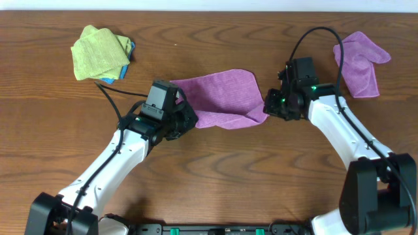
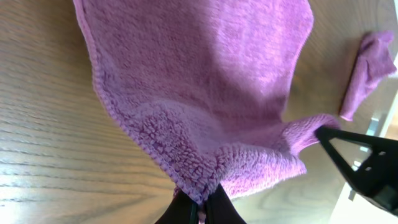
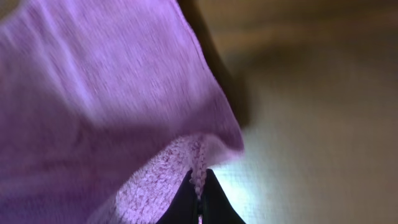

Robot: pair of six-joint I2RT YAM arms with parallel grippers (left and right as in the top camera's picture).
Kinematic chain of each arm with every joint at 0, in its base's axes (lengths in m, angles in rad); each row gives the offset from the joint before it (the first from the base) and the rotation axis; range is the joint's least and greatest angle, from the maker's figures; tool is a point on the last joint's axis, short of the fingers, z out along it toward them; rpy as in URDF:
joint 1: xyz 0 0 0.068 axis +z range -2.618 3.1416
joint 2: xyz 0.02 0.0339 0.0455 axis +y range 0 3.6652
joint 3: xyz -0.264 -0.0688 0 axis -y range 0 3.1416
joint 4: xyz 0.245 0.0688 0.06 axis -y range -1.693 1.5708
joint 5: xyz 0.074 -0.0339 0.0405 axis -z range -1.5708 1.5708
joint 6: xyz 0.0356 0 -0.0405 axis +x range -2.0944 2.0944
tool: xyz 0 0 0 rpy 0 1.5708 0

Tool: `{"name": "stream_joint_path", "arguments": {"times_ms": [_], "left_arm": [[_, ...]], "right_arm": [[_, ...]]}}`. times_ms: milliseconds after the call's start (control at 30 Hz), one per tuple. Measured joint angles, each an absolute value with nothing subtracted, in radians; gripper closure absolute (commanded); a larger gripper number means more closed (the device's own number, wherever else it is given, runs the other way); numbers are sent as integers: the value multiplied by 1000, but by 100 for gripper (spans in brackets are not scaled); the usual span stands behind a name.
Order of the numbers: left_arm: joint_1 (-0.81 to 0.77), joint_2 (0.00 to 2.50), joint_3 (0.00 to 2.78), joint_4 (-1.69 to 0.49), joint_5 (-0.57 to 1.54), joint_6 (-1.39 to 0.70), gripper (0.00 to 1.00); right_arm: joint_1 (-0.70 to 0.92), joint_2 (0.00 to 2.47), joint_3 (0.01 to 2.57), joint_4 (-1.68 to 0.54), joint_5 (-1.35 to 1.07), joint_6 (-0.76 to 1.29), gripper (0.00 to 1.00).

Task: Fold the cloth
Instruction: 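Fold the towel's near edge away with both grippers toward the far edge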

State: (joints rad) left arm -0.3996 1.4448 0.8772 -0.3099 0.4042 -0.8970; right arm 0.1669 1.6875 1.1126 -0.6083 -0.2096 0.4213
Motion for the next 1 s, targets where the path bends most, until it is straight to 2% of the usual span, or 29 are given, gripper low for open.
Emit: {"name": "stream_joint_path", "arguments": {"times_ms": [433, 667, 1000], "left_arm": [[-383, 1446, 877, -276, 254, -953, 94], [-372, 1507, 877, -162, 199, -967, 94], [-234, 1544, 877, -61, 150, -968, 94]], "right_arm": [[249, 1687, 1112, -329, -167, 405, 98], [298, 1701, 1112, -211, -84, 392, 98], [298, 1811, 1112, -99, -33, 376, 98]]}}
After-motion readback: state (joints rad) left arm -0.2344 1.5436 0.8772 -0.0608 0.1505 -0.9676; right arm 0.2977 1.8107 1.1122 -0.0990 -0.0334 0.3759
